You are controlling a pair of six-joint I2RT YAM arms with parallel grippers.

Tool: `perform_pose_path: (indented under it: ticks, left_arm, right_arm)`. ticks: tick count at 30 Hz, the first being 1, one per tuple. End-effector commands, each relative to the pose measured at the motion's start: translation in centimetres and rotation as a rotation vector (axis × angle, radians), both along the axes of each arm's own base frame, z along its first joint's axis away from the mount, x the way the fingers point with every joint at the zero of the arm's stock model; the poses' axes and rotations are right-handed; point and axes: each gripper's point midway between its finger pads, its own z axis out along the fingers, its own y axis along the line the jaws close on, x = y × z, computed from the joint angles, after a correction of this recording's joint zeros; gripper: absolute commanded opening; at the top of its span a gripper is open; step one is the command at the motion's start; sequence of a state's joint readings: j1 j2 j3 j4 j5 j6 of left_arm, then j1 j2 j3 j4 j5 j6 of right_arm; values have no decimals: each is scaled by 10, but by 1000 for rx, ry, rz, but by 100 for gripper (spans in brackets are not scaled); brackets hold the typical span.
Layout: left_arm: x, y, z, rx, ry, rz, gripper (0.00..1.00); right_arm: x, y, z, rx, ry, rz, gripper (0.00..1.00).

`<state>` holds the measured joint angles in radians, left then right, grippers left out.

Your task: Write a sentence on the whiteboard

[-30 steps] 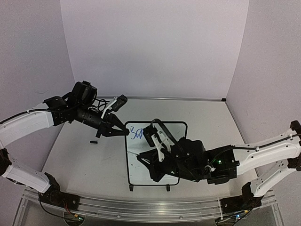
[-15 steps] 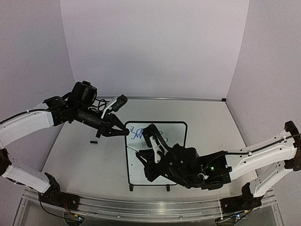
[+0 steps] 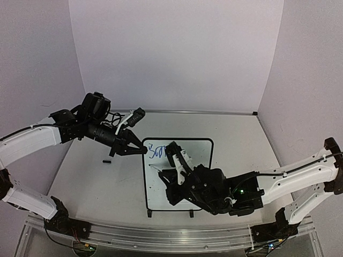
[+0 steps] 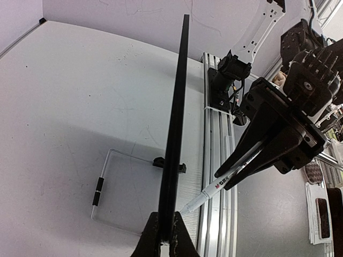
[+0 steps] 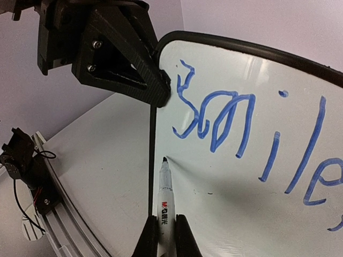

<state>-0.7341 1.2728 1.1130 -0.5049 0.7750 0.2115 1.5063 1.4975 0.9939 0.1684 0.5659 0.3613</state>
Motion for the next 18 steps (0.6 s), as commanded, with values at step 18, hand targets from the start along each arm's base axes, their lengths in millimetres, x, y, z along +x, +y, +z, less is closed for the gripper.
perform_pose_path:
  ticks: [18]
  left_arm:
    - [5,8,-26,114,15,48,0]
  right_arm:
    - [-9,3,-31,-129,89,27,0]
